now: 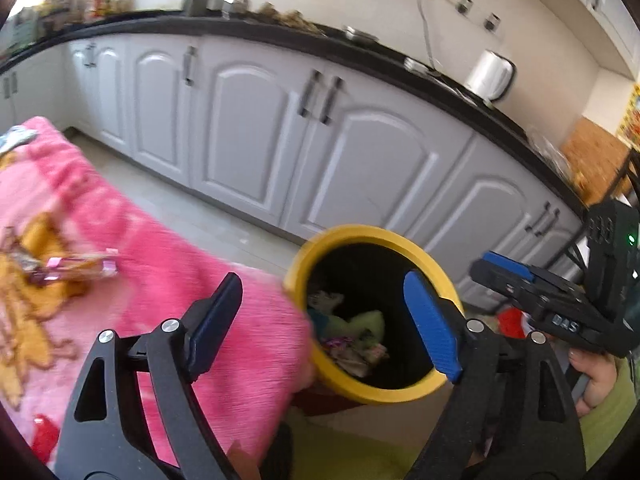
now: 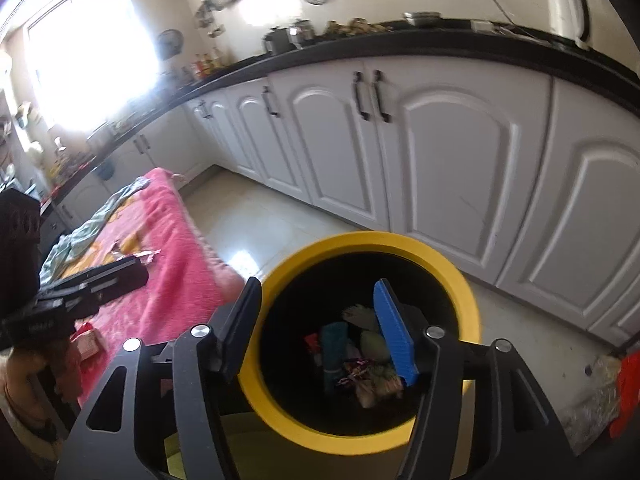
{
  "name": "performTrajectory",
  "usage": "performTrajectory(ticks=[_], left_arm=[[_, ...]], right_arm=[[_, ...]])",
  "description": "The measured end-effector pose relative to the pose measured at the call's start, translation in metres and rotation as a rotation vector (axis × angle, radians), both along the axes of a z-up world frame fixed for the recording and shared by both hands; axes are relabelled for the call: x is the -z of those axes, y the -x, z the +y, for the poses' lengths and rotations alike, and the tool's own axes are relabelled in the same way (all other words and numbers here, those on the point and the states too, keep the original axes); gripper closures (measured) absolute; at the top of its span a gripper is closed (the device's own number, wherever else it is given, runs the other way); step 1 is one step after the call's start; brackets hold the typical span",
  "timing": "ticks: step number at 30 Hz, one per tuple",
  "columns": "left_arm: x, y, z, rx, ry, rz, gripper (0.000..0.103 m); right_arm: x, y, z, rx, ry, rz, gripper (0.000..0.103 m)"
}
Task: Collect trash
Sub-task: 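Open the left tool over the bin while the right tool releases the green bag inside, then move the left tool to the red tube while the right tool approaches the pink candy wrapper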
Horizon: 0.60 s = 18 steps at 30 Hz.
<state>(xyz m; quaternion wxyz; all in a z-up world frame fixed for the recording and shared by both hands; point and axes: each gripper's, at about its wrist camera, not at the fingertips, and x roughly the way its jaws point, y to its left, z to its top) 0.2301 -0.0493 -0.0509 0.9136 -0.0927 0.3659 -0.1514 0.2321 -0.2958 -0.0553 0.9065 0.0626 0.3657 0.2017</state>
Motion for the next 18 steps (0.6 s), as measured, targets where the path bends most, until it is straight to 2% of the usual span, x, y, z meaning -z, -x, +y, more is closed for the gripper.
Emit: performTrajectory(ticks=[3,7,14,18], left_arm=[[-0.007,0.007,0.032,-0.07,-0.004,-0.017,0.028],[-0.016,0.019,0.082,-0.171,0.017,-0.026,0.028],[-0.023,0.048,0.154,-0.304,0.037,-0.045,0.028],[-0.018,0.064,0.187,-0.357,0.037,-0.023,0.028]], right_arm=[[-0.009,0.005,0.023,-0.055,0.016,-0.032,0.04],[-0.018,0.01,0.056,-0.135,0.034,-0.059,0.038],[-0.023,0.011,0.117,-0.266,0.04,-0.042,0.034],[-0.024,0.013,0.154,-0.33,0.065,-0.052,0.033]])
